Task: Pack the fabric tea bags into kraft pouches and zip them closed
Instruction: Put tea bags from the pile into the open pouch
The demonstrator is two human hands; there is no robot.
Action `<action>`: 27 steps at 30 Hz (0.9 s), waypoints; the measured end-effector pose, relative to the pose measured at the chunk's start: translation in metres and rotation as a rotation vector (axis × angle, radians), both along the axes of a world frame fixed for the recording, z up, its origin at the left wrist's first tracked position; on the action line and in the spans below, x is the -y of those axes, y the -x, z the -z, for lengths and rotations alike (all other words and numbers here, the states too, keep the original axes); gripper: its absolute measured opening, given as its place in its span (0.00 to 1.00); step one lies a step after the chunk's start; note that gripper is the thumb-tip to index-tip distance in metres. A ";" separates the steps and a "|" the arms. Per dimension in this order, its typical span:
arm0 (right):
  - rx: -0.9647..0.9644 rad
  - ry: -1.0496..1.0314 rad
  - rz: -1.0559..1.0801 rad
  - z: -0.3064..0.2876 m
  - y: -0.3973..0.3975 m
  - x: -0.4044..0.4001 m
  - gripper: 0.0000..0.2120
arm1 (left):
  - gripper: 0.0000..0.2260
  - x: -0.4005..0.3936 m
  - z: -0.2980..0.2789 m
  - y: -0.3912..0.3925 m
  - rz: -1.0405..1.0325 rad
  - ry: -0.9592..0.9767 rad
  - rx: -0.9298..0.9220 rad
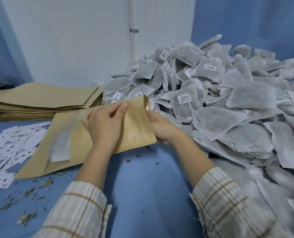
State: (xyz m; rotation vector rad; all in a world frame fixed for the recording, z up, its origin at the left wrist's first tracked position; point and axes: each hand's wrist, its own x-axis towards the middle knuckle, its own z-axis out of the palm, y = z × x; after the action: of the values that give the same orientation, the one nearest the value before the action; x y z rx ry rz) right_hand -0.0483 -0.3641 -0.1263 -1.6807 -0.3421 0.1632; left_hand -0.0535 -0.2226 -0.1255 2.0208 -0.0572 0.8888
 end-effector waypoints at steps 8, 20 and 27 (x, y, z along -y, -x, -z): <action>0.302 0.728 0.608 0.019 -0.021 0.036 0.20 | 0.10 -0.012 0.003 -0.002 -0.145 -0.003 -0.076; 0.231 -0.046 1.016 0.000 -0.019 0.036 0.16 | 0.10 -0.012 0.006 -0.005 -0.176 -0.034 -0.067; -0.054 -0.531 0.541 0.004 -0.008 0.008 0.18 | 0.09 -0.009 0.002 -0.003 -0.179 0.026 -0.046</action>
State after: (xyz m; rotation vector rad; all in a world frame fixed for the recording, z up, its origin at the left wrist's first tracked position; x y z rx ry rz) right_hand -0.0405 -0.3721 -0.1304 -1.1853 0.1151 -0.2663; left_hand -0.0507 -0.2132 -0.1276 2.0441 0.1623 0.9483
